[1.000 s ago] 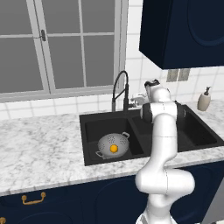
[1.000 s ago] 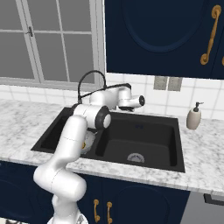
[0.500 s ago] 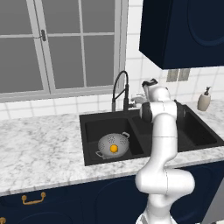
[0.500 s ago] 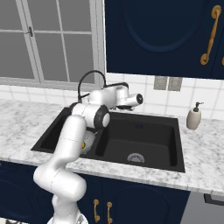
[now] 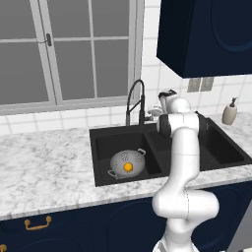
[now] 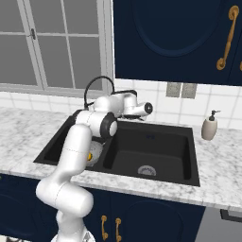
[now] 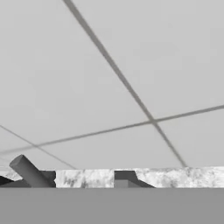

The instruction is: Put the colander in the sink, put the tangerine in the colander, and turn on the sink faucet and pour water over the colander.

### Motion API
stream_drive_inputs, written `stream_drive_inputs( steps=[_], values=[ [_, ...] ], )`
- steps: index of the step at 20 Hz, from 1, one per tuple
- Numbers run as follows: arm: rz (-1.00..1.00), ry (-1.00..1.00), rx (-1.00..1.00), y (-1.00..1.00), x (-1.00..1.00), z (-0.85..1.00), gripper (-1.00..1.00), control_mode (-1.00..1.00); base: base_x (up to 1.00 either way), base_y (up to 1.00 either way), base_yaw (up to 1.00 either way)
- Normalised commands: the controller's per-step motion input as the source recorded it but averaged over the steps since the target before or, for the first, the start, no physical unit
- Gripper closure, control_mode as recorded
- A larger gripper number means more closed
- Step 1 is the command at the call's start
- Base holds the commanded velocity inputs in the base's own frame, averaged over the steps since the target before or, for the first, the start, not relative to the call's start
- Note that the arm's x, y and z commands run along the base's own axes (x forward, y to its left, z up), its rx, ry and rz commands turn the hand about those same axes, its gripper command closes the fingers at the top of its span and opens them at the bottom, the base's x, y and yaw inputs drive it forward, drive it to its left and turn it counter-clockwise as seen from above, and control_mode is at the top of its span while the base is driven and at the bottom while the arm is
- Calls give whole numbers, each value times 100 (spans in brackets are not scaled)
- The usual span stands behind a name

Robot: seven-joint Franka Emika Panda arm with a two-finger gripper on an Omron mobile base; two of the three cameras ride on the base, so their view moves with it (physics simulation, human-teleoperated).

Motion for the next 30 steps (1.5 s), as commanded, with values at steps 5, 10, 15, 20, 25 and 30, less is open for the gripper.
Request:
stream_drive_inputs(
  steps=[5, 10, 15, 20, 25, 30],
  values=[
    [-13, 1, -1, -80, 0, -13, 100, -100, 0, 0, 0],
    [-14, 2, 0, -86, 0, -16, 100, -100, 0, 0, 0],
    [-16, 4, 0, -97, -8, -22, 100, -100, 0, 0, 0],
    [-17, 6, 0, -100, -22, -24, 100, -100, 0, 0, 0],
    [-15, 2, 0, -94, -38, -7, 100, -100, 0, 0, 0],
    [-4, -2, 0, -70, -67, 3, 100, -100, 0, 0, 0]
  ],
)
